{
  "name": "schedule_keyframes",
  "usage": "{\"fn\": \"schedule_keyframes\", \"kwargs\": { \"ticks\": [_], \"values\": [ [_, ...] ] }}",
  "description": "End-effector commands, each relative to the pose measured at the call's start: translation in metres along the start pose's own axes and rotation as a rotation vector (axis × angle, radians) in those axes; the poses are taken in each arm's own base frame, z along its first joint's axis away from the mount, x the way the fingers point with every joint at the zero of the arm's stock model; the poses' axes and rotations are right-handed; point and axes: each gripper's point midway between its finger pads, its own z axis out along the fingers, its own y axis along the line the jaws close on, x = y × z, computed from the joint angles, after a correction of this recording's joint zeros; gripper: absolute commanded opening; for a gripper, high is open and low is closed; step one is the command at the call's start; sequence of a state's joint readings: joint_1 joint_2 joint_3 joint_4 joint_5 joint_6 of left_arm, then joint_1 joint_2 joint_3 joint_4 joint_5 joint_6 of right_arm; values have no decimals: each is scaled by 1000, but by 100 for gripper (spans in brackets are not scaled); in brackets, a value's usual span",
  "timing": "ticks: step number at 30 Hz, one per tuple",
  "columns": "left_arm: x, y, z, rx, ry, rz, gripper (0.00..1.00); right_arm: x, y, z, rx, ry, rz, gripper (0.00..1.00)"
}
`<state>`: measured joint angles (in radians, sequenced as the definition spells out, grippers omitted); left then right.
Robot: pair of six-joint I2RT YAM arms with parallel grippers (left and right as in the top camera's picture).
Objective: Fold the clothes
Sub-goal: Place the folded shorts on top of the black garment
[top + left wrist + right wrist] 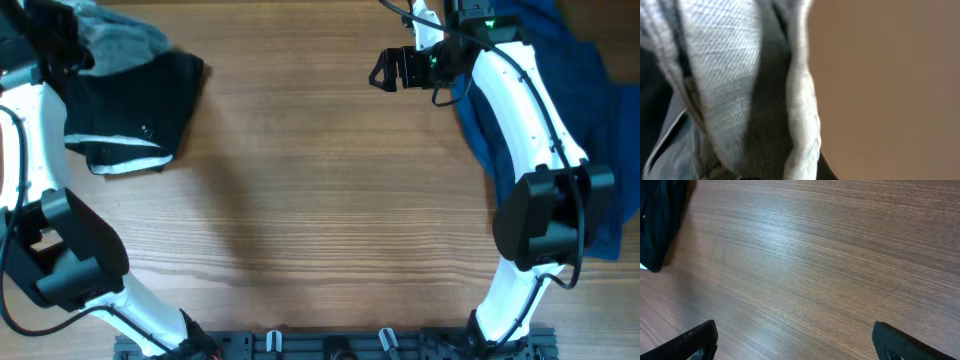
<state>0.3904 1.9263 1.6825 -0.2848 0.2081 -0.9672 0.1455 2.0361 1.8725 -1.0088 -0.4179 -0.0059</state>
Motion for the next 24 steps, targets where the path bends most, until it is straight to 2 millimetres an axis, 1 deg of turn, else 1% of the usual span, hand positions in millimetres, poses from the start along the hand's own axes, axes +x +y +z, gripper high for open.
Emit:
{"fn": "schedule_keyframes", "kwargs": {
  "ticks": [1,4,6,7,8,10,11,12,13,14,15,17,19,21,22,23,24],
  "values": [
    [11,3,-8,-44,50,-20,4,-4,0,-6,8,-21,-24,100],
    [20,35,-14,-164,103,-58,7,-2,0,-6,8,-15,-22,100],
    [22,49,-18,-216,123,-78,11,-2,0,-6,8,-15,-21,100],
    [26,60,-22,-259,142,-93,13,-3,0,-6,8,-16,-22,100],
    [29,70,-26,-300,161,-107,16,-3,0,-6,8,-16,-22,100],
    [34,98,-39,-408,202,-87,19,-2,1,-6,5,-13,-20,100],
    [36,113,-47,-475,209,-100,25,-2,1,-6,-1,-13,-19,100],
    [38,124,-54,-523,220,-110,43,-2,2,-6,0,-12,-15,100],
    [41,133,-62,-565,246,-98,64,-2,2,-6,0,-13,-15,100],
    [44,140,-68,-593,275,-75,82,-2,2,-6,0,-13,-15,100],
    [49,148,-75,-628,307,-62,88,-2,2,-6,0,-13,-15,100],
    [55,162,-91,-702,351,-49,94,-1,1,-6,0,-12,-15,100],
    [58,174,-104,-773,367,-59,95,-1,2,-6,0,-12,-15,100],
    [63,179,-114,-791,422,-33,95,-1,1,-6,0,-12,-16,100],
    [65,176,-115,-768,451,-2,94,-1,1,-6,0,-12,-16,100],
    [70,168,-113,-702,507,68,94,-2,1,-6,0,-13,-17,100],
    [77,154,-109,-600,569,169,94,-2,1,-6,0,-15,-18,100]
  ]
}}
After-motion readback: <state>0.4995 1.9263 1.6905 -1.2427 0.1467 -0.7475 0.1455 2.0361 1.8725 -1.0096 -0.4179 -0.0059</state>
